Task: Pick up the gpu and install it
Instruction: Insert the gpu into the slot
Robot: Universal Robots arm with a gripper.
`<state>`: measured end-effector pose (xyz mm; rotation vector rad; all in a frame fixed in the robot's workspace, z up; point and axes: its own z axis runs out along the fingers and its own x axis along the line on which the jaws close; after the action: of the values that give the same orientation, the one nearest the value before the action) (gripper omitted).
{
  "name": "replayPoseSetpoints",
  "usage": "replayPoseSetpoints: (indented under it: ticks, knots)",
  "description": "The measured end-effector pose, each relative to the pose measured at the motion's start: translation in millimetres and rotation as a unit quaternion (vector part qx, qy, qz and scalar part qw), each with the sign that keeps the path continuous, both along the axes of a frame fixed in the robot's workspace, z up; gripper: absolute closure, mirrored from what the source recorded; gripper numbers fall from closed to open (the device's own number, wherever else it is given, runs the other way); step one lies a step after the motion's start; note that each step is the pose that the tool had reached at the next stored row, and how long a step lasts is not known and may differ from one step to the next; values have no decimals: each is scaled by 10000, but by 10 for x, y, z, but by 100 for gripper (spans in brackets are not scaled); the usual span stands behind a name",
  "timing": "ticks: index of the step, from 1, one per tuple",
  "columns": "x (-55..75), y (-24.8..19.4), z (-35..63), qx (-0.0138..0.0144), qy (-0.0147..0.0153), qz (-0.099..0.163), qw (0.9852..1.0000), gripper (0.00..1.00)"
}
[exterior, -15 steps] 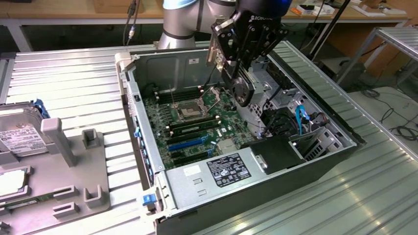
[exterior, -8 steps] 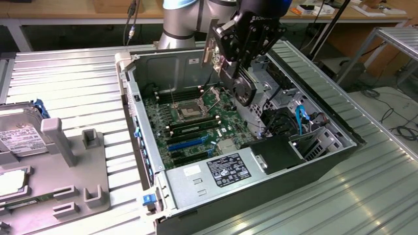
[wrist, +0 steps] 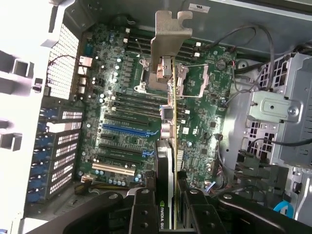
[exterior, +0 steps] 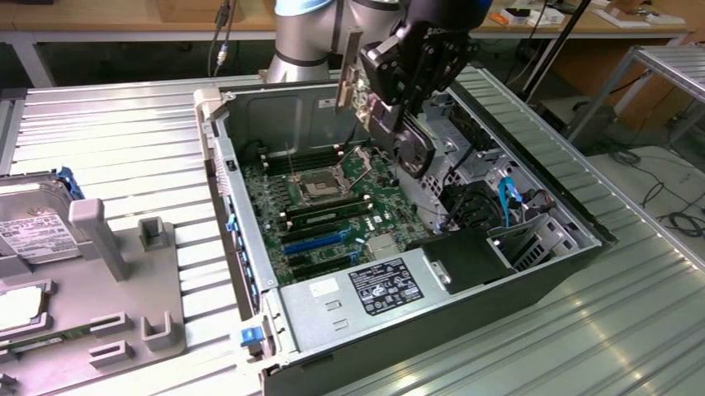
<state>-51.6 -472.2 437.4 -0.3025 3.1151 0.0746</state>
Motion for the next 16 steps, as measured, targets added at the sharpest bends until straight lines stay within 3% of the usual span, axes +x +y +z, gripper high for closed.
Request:
replayPoseSetpoints:
  ticks: [8,16]
  knots:
    - [0,0,0,0,0,380,9993,73]
    - [0,0,0,0,0,774,9970,73]
